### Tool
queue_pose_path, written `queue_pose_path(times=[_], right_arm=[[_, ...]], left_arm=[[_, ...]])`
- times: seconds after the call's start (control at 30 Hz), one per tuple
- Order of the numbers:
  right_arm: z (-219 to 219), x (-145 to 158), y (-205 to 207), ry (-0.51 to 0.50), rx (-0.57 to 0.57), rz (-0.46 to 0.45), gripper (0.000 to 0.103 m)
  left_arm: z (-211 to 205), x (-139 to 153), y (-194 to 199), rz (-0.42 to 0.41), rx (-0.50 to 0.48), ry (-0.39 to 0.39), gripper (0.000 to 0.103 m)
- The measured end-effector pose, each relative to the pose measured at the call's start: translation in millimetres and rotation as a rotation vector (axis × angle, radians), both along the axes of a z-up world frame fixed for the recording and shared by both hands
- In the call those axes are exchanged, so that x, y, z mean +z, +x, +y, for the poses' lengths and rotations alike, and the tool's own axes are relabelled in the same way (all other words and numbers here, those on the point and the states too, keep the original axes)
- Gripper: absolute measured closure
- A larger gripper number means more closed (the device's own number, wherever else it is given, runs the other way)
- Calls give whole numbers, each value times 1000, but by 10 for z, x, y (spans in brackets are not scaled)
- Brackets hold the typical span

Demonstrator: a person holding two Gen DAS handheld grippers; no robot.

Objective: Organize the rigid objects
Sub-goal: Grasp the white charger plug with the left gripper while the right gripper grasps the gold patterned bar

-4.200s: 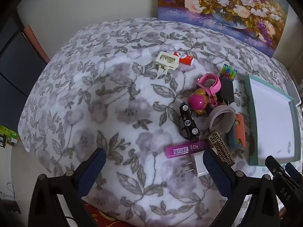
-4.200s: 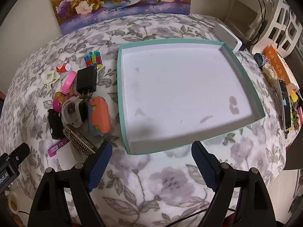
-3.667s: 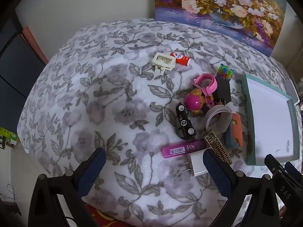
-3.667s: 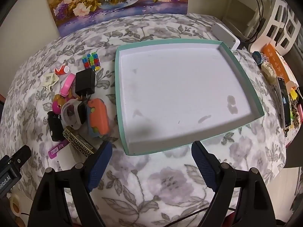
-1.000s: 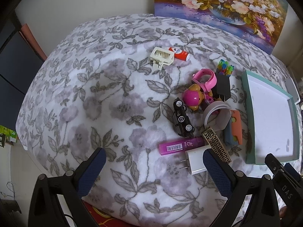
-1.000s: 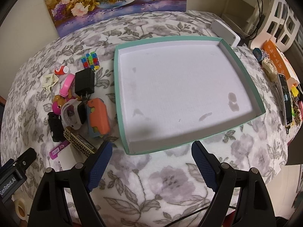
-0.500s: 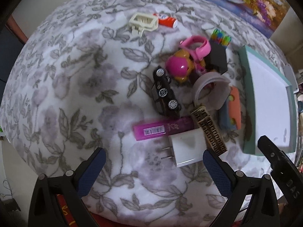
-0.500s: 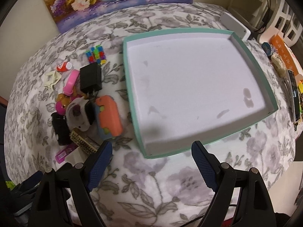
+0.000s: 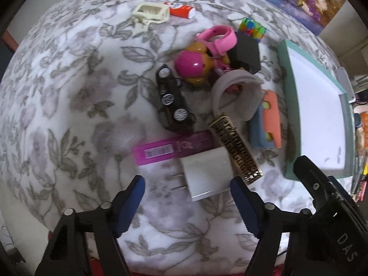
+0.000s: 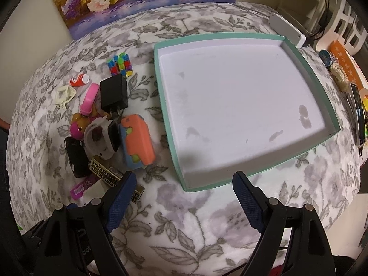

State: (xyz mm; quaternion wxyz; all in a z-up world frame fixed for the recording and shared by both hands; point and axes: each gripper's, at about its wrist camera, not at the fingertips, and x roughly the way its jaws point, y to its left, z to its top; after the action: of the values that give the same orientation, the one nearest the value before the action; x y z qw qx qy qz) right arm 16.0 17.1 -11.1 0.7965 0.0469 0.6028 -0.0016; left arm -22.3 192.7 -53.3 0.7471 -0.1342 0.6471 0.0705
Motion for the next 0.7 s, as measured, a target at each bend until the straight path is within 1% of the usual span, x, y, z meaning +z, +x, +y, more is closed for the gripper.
queue_pose_path(times=[0.17, 0.23, 0.37, 0.53, 0.7], right_arm=[[-14, -1, 4, 0, -6, 0, 17], [-12, -1, 10, 0, -7, -1, 17], [-9, -3, 17, 1, -11, -3, 17], [-22, -5, 14, 8, -17, -1, 17], [-11, 13, 5, 15, -19, -8, 17]], left_arm=[[-184, -92, 191, 10, -30, 6, 36], [-220, -122, 232, 6, -34, 20, 37], [-236, -118, 264, -5, -37, 16, 37], [-245, -32, 276, -22, -52, 9, 38], [-83, 61, 230, -37, -9, -47, 38]])
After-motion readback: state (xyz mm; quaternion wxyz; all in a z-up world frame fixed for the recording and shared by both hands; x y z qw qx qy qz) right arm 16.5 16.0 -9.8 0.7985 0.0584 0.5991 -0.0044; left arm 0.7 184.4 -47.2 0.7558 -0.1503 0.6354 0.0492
